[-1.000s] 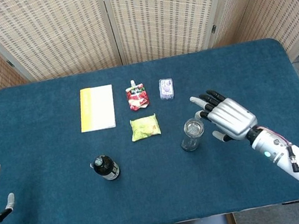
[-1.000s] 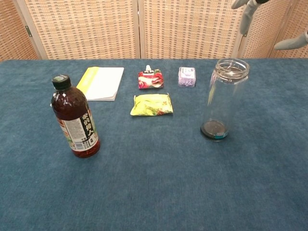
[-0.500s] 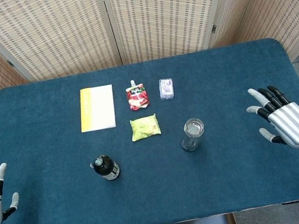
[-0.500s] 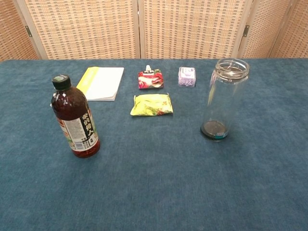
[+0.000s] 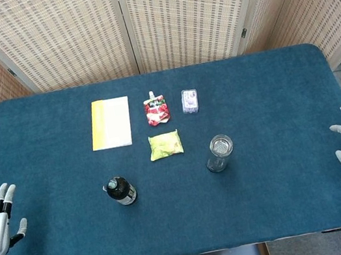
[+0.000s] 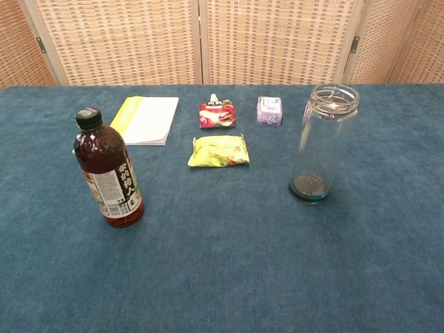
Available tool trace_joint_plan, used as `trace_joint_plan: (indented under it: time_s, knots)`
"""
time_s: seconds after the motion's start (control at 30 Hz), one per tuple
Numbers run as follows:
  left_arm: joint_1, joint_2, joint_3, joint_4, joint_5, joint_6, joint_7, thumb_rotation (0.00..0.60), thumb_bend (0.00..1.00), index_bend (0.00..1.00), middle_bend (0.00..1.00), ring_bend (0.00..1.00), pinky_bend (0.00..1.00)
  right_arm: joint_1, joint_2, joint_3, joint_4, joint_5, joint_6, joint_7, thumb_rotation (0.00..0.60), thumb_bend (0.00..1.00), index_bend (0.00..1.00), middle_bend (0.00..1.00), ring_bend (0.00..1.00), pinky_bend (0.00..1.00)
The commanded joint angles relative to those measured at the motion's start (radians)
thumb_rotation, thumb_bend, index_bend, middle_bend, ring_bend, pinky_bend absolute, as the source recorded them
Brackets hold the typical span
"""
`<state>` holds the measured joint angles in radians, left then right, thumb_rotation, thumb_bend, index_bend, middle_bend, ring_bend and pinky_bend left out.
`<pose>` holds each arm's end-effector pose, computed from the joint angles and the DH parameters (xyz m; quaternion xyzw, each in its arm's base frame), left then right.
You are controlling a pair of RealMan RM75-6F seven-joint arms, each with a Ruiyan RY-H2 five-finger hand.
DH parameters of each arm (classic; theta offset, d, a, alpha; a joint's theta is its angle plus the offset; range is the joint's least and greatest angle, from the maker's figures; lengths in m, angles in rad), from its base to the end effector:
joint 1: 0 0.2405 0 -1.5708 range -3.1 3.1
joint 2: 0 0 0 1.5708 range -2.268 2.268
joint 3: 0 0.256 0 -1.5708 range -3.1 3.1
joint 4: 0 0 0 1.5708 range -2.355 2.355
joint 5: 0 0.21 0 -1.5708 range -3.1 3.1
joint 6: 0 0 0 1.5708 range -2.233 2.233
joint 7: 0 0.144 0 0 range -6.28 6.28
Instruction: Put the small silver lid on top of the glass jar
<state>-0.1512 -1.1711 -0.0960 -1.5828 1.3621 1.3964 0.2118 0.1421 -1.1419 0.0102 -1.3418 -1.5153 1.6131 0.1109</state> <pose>-0.3181 0.2110 0.1469 -0.6079 -0.3596 -0.3177 0.6326 -0.3389 -0.1956 0.1918 0.6126 -0.2940 0.3995 0.6154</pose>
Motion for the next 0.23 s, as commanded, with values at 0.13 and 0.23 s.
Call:
trace_joint_plan:
  time_s: [0.13,0.23]
  knots:
    - [-0.02,-0.021,0.008,0.016,0.017,-0.019,0.015,0.6,0.35,0.02,0.01,0.0,0.08,-0.032,-0.016,0.019,0.03,0.013,0.012,0.02,0.6,0.34,0.28,0.0,0.0,0.0]
    - [-0.036,-0.031,0.016,0.029,0.021,-0.049,0.028,0.6,0.35,0.02,0.01,0.0,0.08,-0.046,-0.012,0.024,0.023,0.012,0.021,0.023,0.6,0.34,0.29,0.0,0.0,0.0]
